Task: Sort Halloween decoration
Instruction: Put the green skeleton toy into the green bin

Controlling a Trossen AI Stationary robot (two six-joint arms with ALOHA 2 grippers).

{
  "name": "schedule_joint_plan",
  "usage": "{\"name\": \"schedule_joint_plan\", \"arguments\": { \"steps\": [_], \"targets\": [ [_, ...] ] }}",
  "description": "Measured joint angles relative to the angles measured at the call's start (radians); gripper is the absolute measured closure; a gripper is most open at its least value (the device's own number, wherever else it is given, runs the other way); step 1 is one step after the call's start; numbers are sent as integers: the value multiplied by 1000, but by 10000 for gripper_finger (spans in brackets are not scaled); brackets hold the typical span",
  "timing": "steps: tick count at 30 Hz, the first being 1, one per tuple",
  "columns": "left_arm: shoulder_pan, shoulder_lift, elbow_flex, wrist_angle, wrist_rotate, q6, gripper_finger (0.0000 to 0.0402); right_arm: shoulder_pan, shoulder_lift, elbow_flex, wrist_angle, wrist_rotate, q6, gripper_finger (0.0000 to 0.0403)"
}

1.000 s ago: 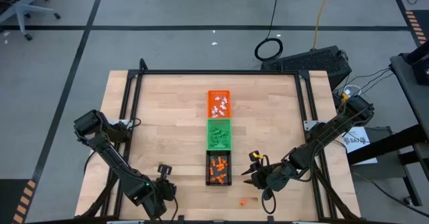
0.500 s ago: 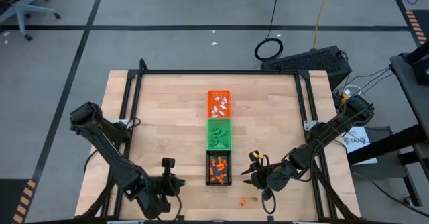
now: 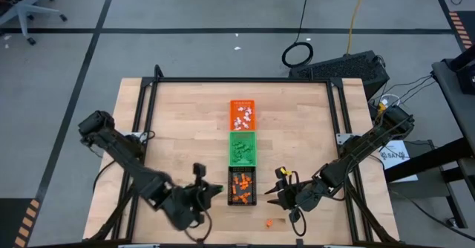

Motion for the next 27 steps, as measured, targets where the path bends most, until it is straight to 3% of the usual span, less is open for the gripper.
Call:
{"name": "schedule_joint_plan", "arguments": {
  "steps": [8, 17, 27],
  "targets": [
    [210, 0, -8, 161, 200, 232, 391, 3, 0, 0, -3, 0, 30, 285],
    [477, 82, -9, 186, 436, 255, 391, 22, 0, 0, -3, 0, 37, 285],
    [617, 254, -9, 232, 536, 254, 391, 27, 0, 0, -38, 0, 51, 285]
  ]
}}
